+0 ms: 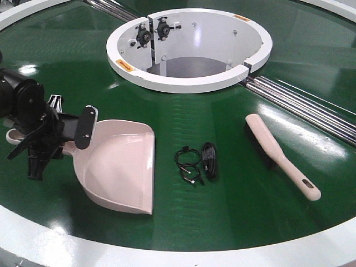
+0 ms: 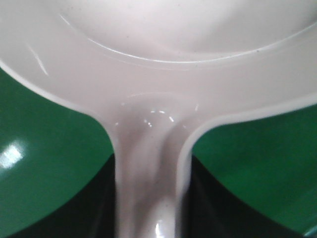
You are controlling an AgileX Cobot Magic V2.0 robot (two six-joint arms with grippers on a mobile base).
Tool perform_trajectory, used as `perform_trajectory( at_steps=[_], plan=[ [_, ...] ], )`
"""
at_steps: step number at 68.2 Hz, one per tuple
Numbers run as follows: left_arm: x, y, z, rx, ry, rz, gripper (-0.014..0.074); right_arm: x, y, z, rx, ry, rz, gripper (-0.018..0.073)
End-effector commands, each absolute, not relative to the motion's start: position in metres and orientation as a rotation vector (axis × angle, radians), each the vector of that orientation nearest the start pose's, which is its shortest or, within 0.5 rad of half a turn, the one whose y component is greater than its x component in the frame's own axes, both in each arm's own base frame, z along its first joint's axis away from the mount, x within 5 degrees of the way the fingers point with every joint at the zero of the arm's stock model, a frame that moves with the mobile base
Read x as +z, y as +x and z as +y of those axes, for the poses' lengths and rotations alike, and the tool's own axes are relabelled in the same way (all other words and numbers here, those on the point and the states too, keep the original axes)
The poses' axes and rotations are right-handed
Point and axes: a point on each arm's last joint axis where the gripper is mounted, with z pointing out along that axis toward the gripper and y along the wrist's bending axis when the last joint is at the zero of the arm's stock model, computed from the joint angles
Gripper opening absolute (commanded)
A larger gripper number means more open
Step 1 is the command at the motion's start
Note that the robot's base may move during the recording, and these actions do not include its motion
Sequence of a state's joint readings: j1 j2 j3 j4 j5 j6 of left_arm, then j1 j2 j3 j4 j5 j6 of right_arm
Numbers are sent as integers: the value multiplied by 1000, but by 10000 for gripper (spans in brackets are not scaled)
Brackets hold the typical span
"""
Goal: Clean and inspect green conveyor with broom and dustpan
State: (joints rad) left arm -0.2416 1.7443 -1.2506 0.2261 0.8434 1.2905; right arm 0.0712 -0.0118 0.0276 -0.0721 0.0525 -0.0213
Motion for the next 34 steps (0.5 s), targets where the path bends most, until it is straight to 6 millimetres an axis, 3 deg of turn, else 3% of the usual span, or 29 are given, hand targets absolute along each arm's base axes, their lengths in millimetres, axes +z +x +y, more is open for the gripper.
perform_trajectory(
  at_steps=[1, 34],
  plan=[
    [255, 348, -76, -628, -2471, -2271, -8, 206, 55, 4, -17, -124, 1462, -8],
    [250, 353, -78, -644, -2490, -2279, -6, 206, 55, 4, -17, -124, 1462, -8]
  ],
)
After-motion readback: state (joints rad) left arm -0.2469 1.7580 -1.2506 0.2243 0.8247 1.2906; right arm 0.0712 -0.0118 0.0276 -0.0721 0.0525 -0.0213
